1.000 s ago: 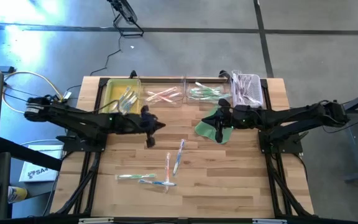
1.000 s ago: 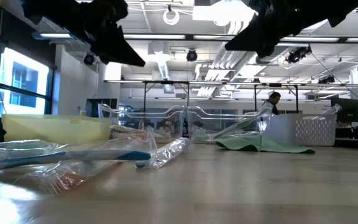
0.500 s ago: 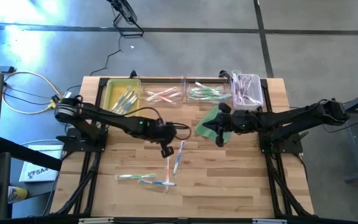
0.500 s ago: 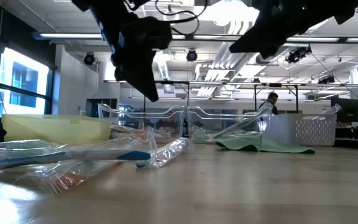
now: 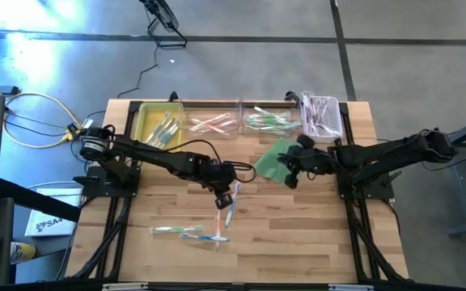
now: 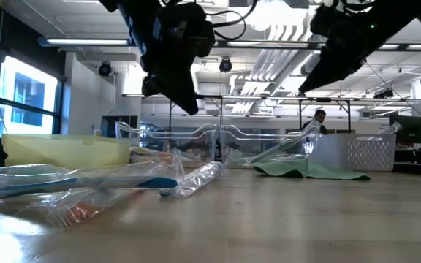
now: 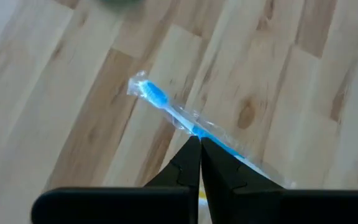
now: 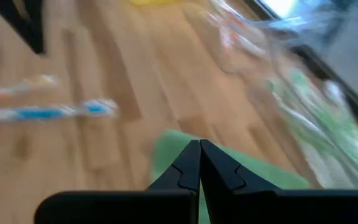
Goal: Pick & Place Toothbrushes
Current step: Put the blue toothbrush into the yellow bin
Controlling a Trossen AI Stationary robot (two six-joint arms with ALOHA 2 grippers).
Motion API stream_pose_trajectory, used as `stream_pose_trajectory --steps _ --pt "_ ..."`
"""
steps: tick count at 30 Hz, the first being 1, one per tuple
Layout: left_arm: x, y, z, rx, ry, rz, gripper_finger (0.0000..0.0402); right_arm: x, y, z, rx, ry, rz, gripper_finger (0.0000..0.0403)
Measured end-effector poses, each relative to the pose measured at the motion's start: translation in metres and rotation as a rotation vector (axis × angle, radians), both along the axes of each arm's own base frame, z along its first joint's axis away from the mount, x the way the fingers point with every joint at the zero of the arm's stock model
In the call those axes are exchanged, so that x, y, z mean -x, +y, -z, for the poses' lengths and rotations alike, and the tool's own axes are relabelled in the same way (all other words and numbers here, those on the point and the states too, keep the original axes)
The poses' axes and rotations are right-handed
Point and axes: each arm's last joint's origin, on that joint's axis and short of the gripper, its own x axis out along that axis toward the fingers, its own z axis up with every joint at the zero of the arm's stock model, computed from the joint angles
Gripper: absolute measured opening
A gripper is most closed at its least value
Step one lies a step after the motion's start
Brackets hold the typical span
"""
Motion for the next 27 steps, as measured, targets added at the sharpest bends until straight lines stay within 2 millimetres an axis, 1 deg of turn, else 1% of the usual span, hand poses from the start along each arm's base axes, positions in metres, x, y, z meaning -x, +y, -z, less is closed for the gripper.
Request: stream_pose_trajectory --steps 3,6,10,14,17,19,25,27 --pt "-0.004 0.001 0.006 -0.037 0.006 -0.031 0.0023 0.011 0.002 -0.005 0.021 -0.016 0.019 0.0002" --pt "-0.008 0.001 0.018 -0.064 0.032 -0.046 0.0034 0.023 0.006 -0.002 0.027 -0.089 -0.072 0.0002" --pt "-0.016 0.001 0.034 -0.054 0.046 -0.065 0.0042 0.037 0.006 -0.002 0.016 -0.272 -0.235 0.0002" --pt "-0.022 0.0 0.044 -0.018 0.044 -0.119 0.0043 0.051 0.006 -0.005 0.019 -0.367 -0.28 0.0002" --pt "-0.022 0.0 0.048 0.009 0.054 -0.162 0.0043 0.057 0.005 -0.003 0.022 -0.386 -0.279 0.0002" --pt "-0.024 -0.001 0.047 0.023 0.034 -0.176 0.0043 0.059 0.005 -0.001 0.024 -0.388 -0.277 0.0002" --pt "-0.026 -0.001 0.045 0.031 0.014 -0.157 0.0043 0.061 0.004 0.006 0.034 -0.352 -0.271 0.0002" --pt "-0.027 -0.001 0.048 0.019 0.012 -0.143 0.0043 0.061 0.004 0.006 0.034 -0.346 -0.271 0.0002"
